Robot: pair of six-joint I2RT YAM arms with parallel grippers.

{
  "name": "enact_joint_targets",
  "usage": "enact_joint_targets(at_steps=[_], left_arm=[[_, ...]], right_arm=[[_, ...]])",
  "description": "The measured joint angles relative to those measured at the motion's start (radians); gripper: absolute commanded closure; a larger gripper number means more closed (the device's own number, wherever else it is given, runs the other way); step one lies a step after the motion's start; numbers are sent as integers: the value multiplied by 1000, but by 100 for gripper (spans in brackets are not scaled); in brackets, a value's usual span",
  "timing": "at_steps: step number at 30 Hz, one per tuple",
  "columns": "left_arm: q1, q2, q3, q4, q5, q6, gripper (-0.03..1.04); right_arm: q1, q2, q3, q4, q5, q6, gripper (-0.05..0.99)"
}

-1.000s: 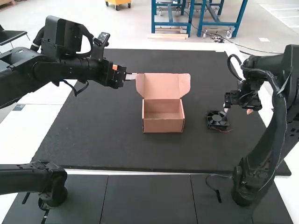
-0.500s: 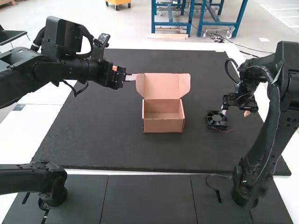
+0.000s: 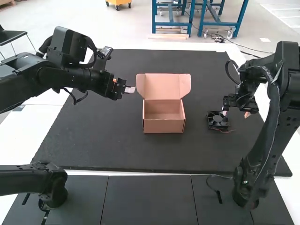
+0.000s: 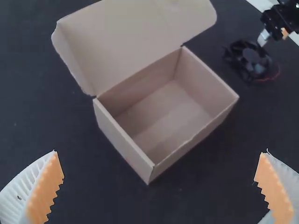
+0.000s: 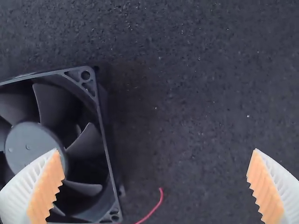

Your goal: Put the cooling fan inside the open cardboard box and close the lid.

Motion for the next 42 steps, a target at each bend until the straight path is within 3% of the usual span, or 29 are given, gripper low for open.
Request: enact_joint_targets(at_steps=[32,35,42], left_arm=[[0,-26,0,-1,-1,3,4],[0,-26,0,-1,-1,3,4],[0,-26,0,-2,-1,3,4]], right_arm=[[-1,102,13,-31,49,4,6],[-1,111,19,-32,43,5,22],[1,122,20,-40,-37,28,94]])
